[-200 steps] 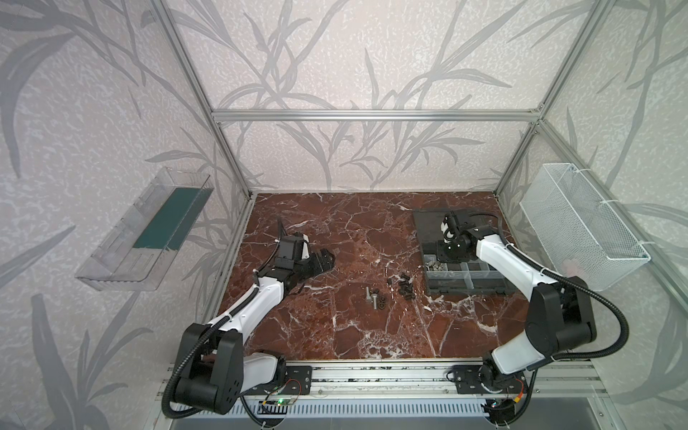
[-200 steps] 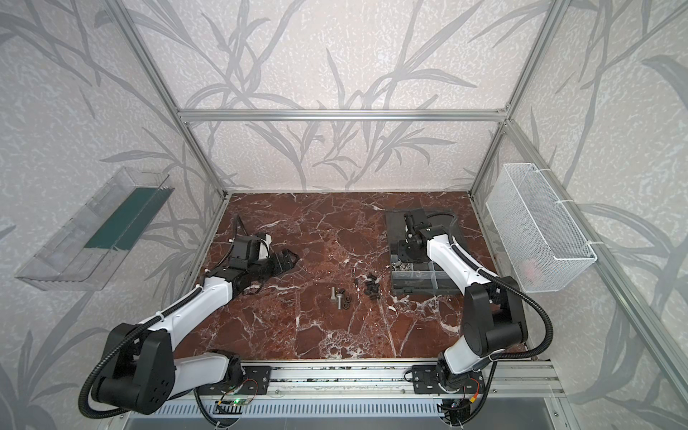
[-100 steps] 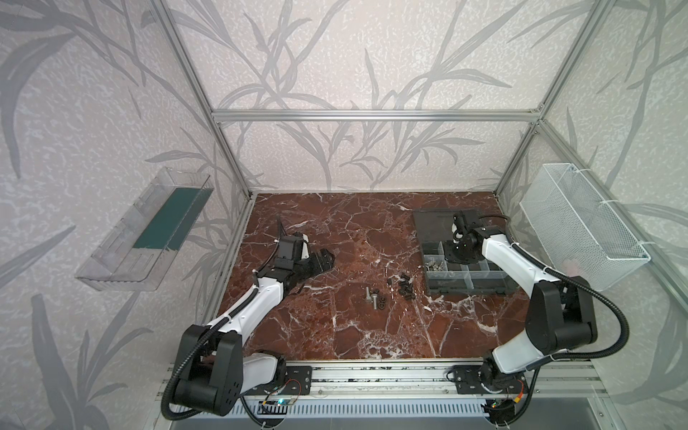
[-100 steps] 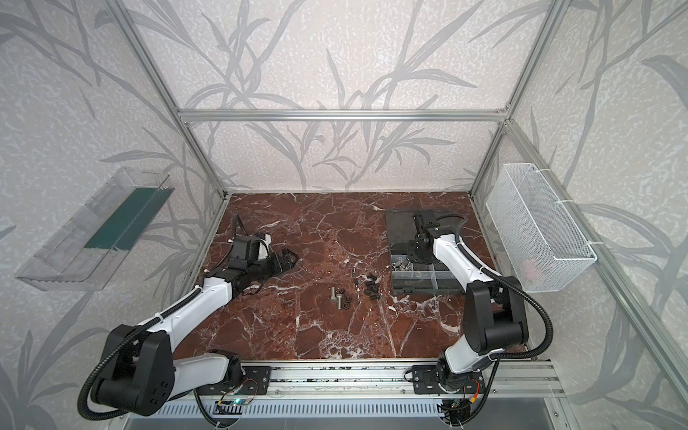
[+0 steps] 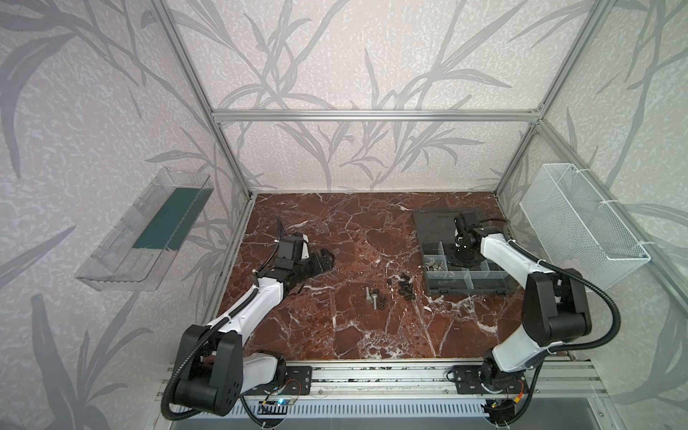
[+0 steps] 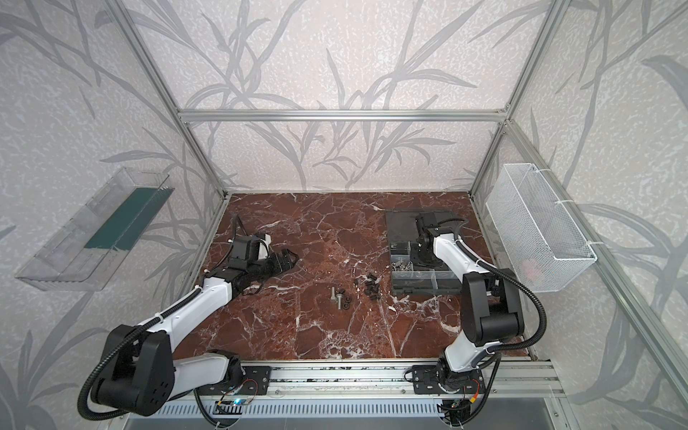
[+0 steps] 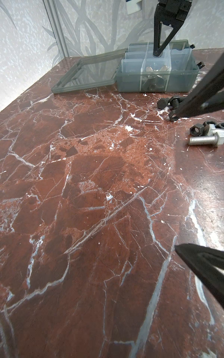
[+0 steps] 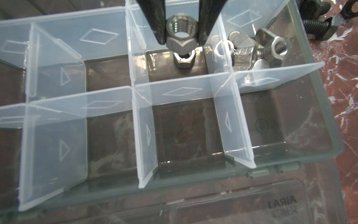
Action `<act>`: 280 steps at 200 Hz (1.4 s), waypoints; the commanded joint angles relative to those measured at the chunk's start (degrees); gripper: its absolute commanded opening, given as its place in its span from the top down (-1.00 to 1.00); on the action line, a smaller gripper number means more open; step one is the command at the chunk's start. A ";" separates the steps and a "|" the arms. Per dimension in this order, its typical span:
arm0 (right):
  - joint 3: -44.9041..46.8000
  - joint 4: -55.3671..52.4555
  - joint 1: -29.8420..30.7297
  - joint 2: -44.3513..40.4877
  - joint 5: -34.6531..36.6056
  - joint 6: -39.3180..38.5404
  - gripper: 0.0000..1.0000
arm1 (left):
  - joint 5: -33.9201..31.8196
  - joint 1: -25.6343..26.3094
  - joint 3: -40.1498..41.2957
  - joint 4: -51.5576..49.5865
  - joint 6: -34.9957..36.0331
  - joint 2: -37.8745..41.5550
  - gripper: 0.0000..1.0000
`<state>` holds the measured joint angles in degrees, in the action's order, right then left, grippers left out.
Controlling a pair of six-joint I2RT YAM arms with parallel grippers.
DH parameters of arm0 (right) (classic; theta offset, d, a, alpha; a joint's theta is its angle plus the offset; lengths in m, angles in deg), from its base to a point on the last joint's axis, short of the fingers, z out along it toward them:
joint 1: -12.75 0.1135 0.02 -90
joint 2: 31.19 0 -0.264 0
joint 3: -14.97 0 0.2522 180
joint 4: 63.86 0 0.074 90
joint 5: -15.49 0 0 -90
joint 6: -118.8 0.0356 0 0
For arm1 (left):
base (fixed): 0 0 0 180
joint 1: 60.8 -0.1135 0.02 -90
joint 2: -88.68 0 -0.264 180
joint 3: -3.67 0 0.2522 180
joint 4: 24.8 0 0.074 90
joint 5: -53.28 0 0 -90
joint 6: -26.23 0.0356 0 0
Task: Sort the screws and nuts into containers
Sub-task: Place the nut into the container, then pick up the screw from the center of the table.
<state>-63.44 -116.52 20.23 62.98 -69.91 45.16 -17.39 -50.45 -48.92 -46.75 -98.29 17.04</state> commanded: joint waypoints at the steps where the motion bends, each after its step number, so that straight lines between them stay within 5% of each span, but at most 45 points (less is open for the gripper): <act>1: -0.34 -1.24 -0.29 0.37 1.98 -0.32 0.53 | -0.52 -0.24 0.24 -0.35 0.23 0.93 -0.99; 30: -1.29 -2.10 -0.34 -0.08 2.85 -0.85 0.19 | -0.46 -0.24 0.25 -0.30 0.21 0.97 -0.99; 72: -3.09 -3.34 -0.37 -1.26 1.85 -2.01 0.05 | -0.26 -0.24 0.16 -0.10 0.23 0.62 -0.99; 161: 4.77 3.41 1.60 -19.78 -20.82 -6.86 -0.03 | -0.09 -0.24 -0.19 0.21 0.22 0.19 -0.99; 234: 5.91 3.53 21.71 -18.83 -15.15 -6.14 -0.04 | 0.20 -0.24 -0.02 0.16 -0.06 0.25 -0.98; 280: 4.95 7.68 27.80 -10.34 -13.22 -1.86 -0.03 | 0.05 -0.24 0.15 -0.16 0.02 0.85 -0.98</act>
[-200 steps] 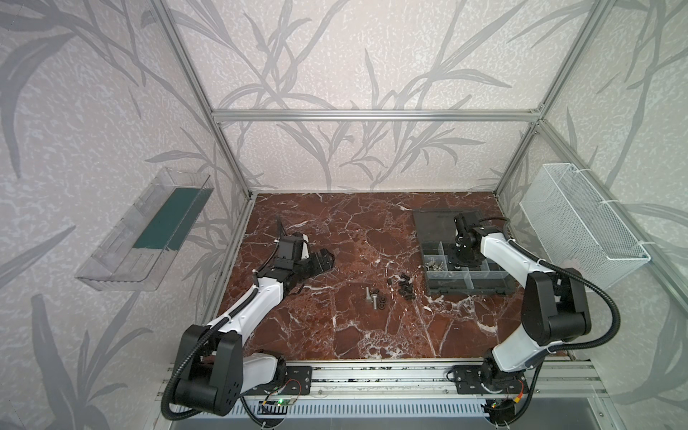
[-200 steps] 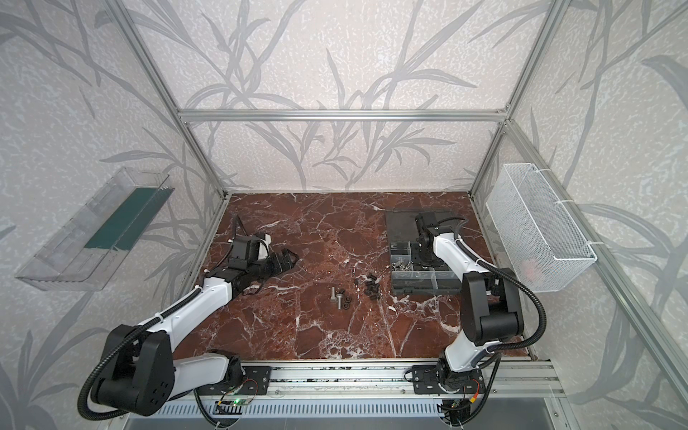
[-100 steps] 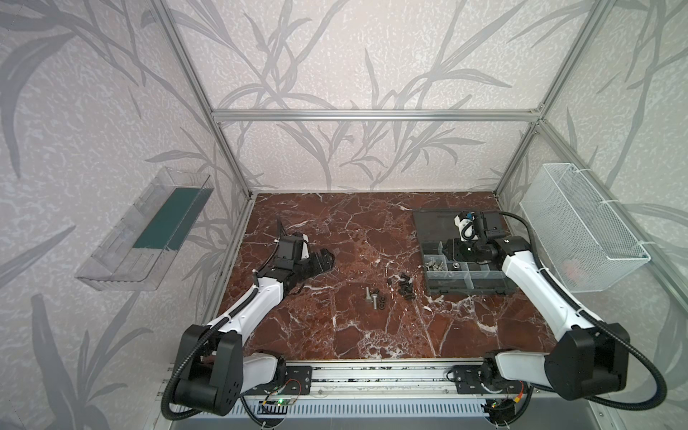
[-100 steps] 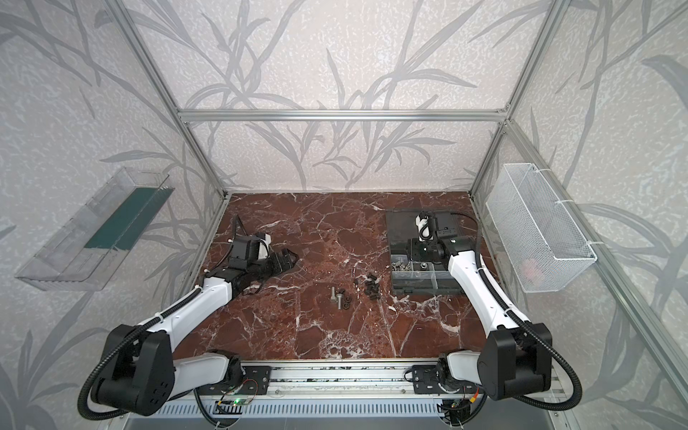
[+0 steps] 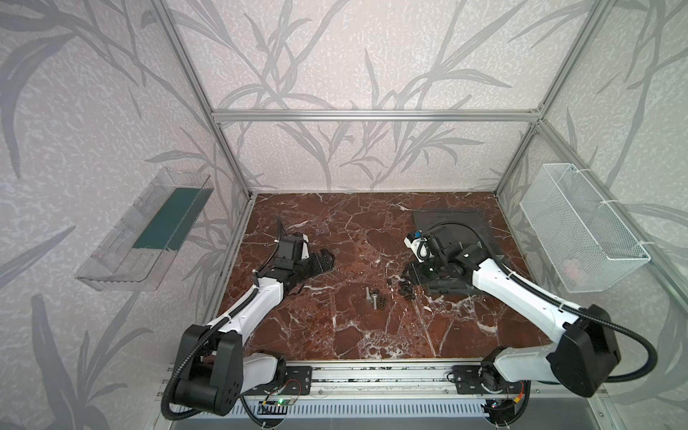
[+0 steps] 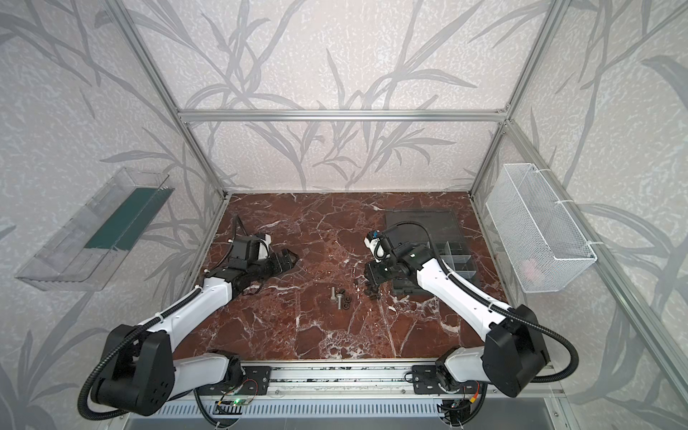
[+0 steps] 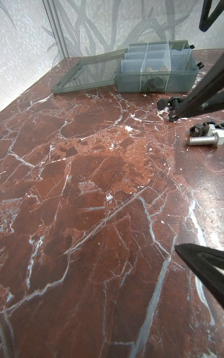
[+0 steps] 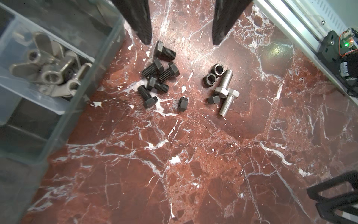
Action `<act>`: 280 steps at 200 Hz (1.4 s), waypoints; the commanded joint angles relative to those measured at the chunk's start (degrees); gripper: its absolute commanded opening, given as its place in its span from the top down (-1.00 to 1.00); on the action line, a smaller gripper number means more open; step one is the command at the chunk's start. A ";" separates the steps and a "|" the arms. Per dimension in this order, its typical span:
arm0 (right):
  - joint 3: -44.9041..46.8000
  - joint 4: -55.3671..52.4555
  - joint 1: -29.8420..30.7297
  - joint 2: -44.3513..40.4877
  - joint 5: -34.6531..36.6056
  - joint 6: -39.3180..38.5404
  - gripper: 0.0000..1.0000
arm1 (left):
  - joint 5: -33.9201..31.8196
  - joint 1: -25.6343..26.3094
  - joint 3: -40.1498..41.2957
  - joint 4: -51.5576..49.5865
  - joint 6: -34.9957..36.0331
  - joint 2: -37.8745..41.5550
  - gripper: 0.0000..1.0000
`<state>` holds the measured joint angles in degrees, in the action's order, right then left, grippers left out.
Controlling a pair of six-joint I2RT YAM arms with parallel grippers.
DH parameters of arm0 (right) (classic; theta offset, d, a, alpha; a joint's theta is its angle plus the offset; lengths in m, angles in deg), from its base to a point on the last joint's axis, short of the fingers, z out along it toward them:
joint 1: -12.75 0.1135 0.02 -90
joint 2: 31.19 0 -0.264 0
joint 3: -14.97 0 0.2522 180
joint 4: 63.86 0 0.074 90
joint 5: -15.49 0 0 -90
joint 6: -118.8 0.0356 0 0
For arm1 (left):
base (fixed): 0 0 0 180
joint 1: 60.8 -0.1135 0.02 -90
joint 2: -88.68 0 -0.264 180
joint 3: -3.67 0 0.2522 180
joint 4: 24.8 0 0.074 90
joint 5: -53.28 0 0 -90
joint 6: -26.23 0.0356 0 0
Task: Sort the screws and nuts into containers
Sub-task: Pick up the screw from the center of the table.
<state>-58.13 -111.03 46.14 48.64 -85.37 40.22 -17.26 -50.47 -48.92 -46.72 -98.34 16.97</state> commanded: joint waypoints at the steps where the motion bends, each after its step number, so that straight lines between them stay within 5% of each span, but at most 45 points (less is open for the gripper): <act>1: -0.49 2.20 1.97 4.23 2.24 3.21 -0.04 | -0.11 -0.22 0.15 -0.18 0.09 0.89 -0.99; 80: -9.04 0.19 7.57 21.34 6.48 5.44 0.00 | -0.42 -0.29 0.25 -0.45 0.25 1.04 -0.99; 167: -12.30 0.11 7.75 27.47 8.46 6.62 0.03 | -0.66 -0.31 0.25 -0.43 0.42 0.66 -0.98; 280: -13.45 0.29 7.75 31.75 8.65 6.43 0.50 | -0.82 -0.44 0.44 -0.50 0.56 0.82 -0.98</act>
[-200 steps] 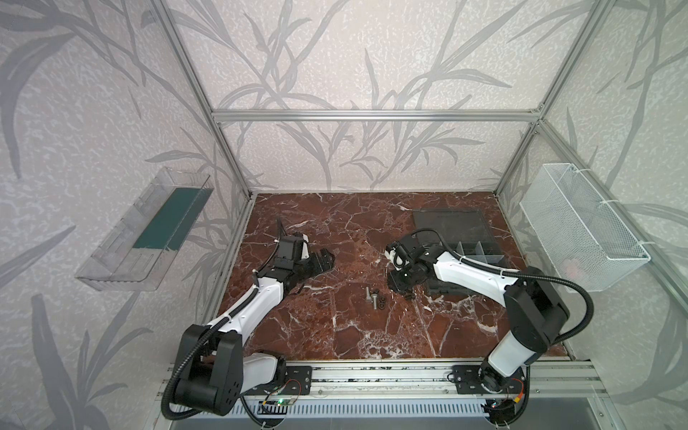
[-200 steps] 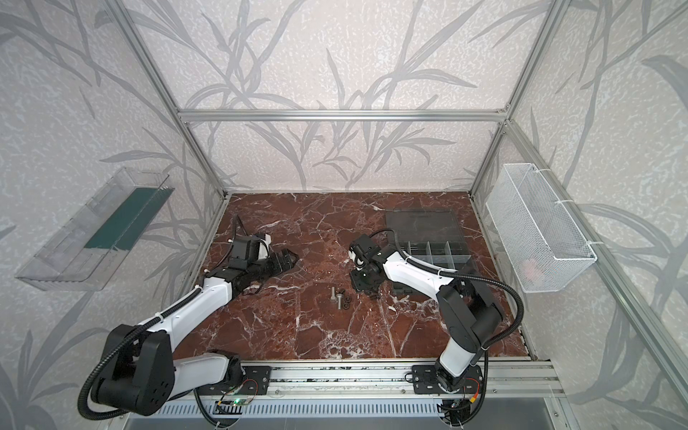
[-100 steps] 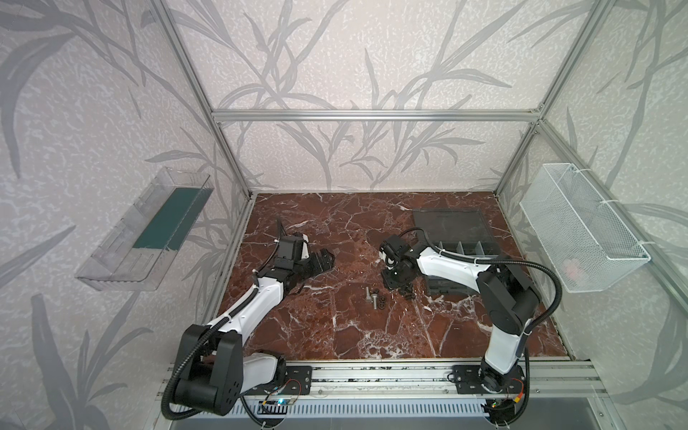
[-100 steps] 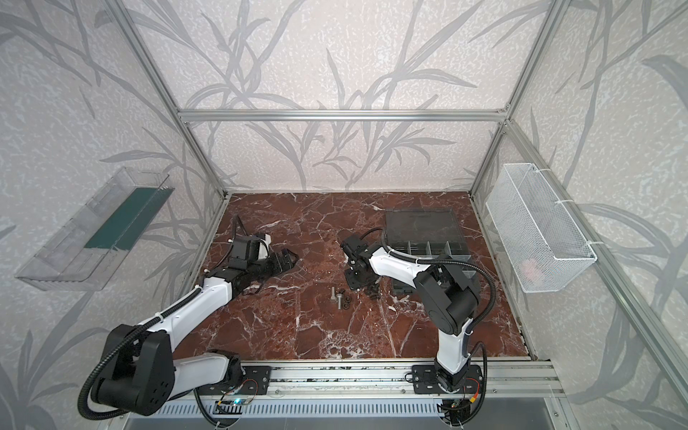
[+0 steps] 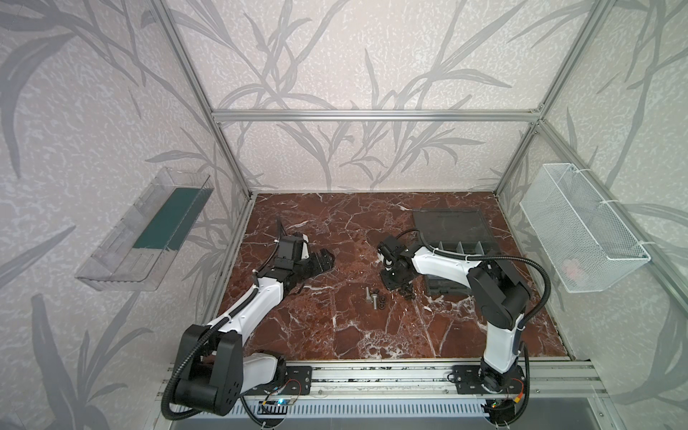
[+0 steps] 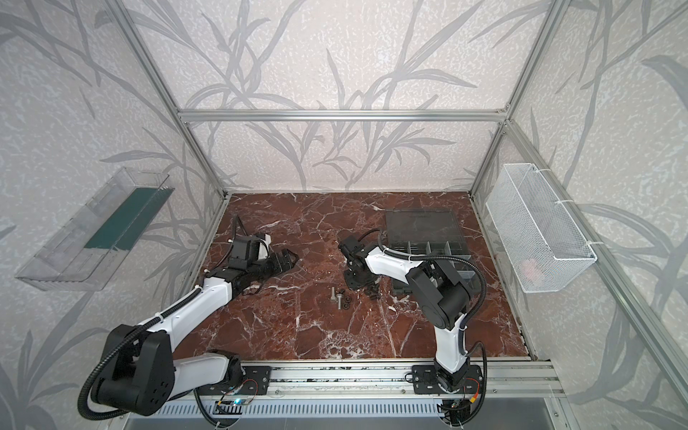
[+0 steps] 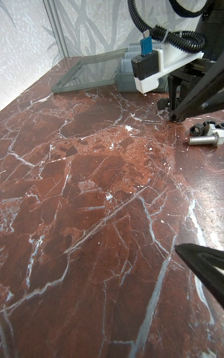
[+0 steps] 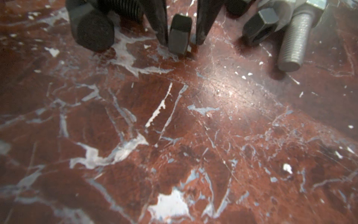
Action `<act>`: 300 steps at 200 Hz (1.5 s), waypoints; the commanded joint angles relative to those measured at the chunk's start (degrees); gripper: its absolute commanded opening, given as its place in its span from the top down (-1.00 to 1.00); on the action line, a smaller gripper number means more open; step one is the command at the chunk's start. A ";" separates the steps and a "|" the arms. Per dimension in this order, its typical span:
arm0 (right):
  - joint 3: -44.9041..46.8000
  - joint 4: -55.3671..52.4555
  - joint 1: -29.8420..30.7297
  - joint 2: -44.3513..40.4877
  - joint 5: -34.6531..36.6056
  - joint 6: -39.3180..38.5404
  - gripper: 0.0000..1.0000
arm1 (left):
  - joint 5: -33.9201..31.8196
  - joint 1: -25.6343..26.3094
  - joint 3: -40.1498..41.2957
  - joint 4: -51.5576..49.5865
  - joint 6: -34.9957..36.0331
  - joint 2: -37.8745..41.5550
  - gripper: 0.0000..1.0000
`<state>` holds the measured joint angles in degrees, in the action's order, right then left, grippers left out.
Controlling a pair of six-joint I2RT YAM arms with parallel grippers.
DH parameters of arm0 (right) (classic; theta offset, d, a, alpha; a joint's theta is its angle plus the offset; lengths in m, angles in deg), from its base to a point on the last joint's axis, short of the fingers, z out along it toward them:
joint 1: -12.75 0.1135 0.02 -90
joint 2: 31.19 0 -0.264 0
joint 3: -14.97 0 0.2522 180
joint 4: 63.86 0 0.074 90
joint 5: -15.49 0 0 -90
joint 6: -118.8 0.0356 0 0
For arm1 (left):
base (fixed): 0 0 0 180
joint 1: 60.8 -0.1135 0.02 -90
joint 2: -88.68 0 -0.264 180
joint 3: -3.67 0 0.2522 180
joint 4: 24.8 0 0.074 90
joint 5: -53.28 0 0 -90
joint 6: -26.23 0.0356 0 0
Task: Sort the screws and nuts into containers
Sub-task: Pick up the screw from the center of the table, then place the screw into the container.
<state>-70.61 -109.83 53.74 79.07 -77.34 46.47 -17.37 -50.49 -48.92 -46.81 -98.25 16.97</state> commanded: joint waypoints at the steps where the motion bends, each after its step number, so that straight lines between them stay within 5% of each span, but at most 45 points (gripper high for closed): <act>1: -0.97 -0.92 0.14 1.34 0.63 0.18 0.50 | -0.72 -0.44 0.43 -0.39 0.52 0.80 -0.98; 39: -1.47 -1.00 0.14 1.89 0.72 0.01 0.57 | -0.81 -0.46 0.61 -0.46 0.55 1.13 -0.99; 69: -1.31 -1.53 0.14 0.66 1.16 -0.07 1.00 | -0.90 -0.55 0.60 -0.54 0.54 1.39 -0.98; 119: 2.25 -2.21 -3.07 -10.17 1.43 -1.00 1.00 | -0.56 -0.55 0.43 -0.39 0.43 1.29 -0.99; 220: 16.00 -3.75 -30.72 -34.88 10.24 0.69 1.00 | 0.25 -0.64 0.51 0.80 0.10 0.56 -0.99; 300: 18.88 -1.31 -43.14 -33.35 6.84 3.37 1.00 | 0.42 -0.64 0.46 0.61 0.20 0.59 -0.98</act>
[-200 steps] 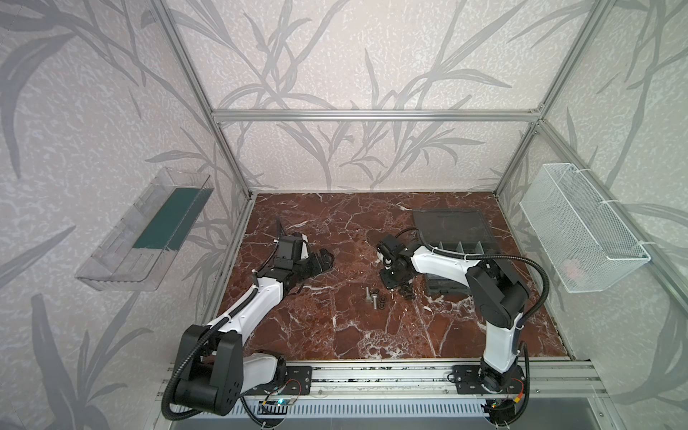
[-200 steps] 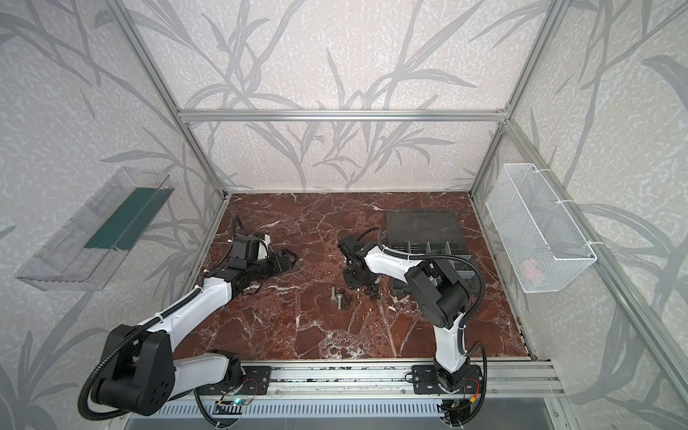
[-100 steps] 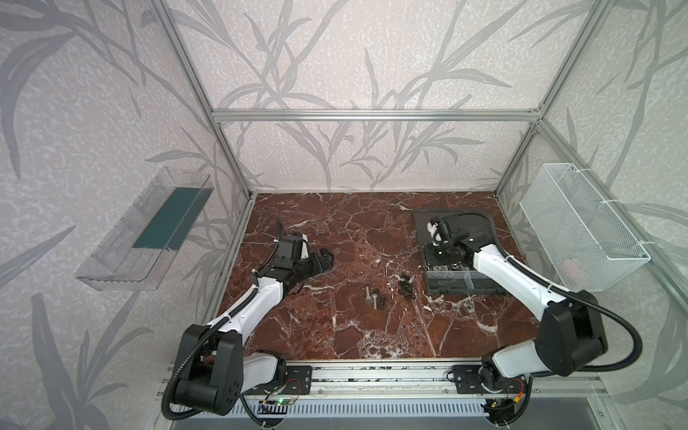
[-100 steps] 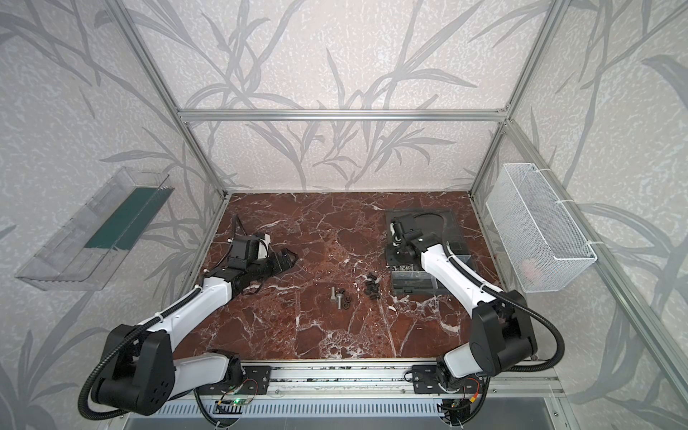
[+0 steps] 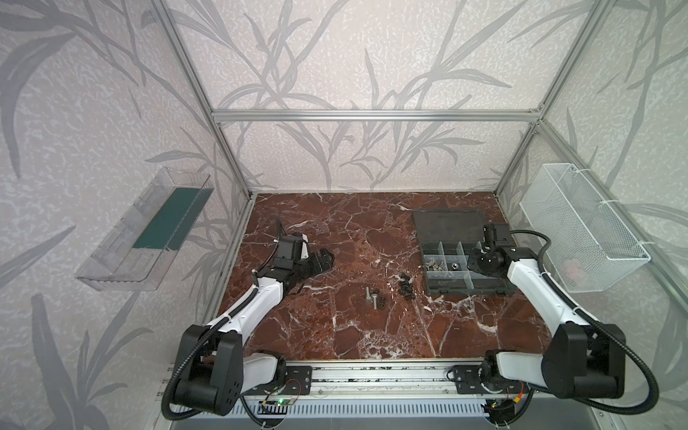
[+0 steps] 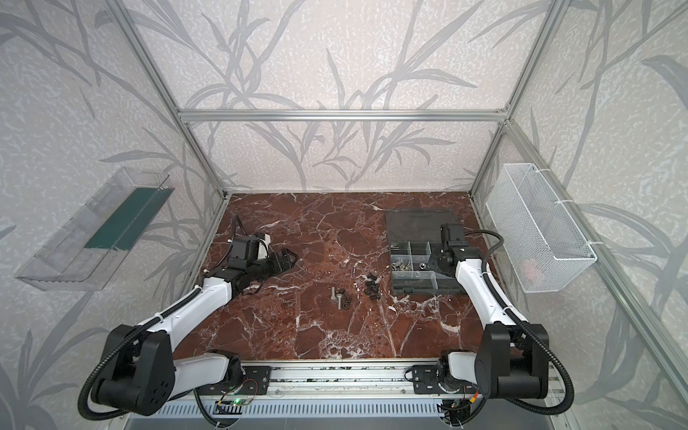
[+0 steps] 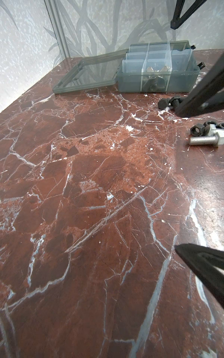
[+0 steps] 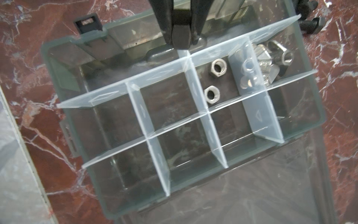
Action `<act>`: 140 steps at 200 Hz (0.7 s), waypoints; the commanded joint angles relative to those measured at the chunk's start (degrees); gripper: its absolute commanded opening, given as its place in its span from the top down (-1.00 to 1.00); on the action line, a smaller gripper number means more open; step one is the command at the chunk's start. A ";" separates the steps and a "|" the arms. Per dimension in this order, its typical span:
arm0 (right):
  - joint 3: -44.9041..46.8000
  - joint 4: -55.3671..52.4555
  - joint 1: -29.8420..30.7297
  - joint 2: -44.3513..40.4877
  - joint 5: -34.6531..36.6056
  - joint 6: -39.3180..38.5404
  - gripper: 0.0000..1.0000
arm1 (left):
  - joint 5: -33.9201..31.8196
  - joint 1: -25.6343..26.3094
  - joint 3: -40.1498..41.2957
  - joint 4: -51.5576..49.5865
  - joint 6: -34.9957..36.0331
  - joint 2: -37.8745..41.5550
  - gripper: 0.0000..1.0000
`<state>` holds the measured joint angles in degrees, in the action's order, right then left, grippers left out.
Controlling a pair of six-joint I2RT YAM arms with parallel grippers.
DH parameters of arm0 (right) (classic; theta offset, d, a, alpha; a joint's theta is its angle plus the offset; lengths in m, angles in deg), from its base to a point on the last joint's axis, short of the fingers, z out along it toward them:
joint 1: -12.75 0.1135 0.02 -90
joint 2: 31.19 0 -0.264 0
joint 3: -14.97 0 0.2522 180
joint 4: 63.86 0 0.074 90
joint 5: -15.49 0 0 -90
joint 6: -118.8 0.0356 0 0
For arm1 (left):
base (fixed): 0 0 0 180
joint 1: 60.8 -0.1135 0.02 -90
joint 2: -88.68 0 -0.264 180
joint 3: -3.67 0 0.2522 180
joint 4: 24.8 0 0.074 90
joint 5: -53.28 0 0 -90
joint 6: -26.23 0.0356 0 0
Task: Sort the screws and nuts into containers
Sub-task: Place the screw into the container.
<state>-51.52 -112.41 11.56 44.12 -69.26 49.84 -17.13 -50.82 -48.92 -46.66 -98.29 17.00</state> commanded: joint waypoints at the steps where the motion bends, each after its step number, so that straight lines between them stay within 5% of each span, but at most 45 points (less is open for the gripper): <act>1: -0.28 1.29 -0.98 1.68 -1.19 -0.01 1.00 | 0.18 -0.31 0.44 0.50 0.25 0.49 -0.98; 140: -7.13 3.17 -4.52 13.63 -4.99 -2.18 1.00 | -0.19 -0.31 0.00 0.67 -0.11 -0.27 -0.99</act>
<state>-56.92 -109.63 7.36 56.53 -73.54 48.44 -17.15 -50.84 -48.92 -46.68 -98.31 16.97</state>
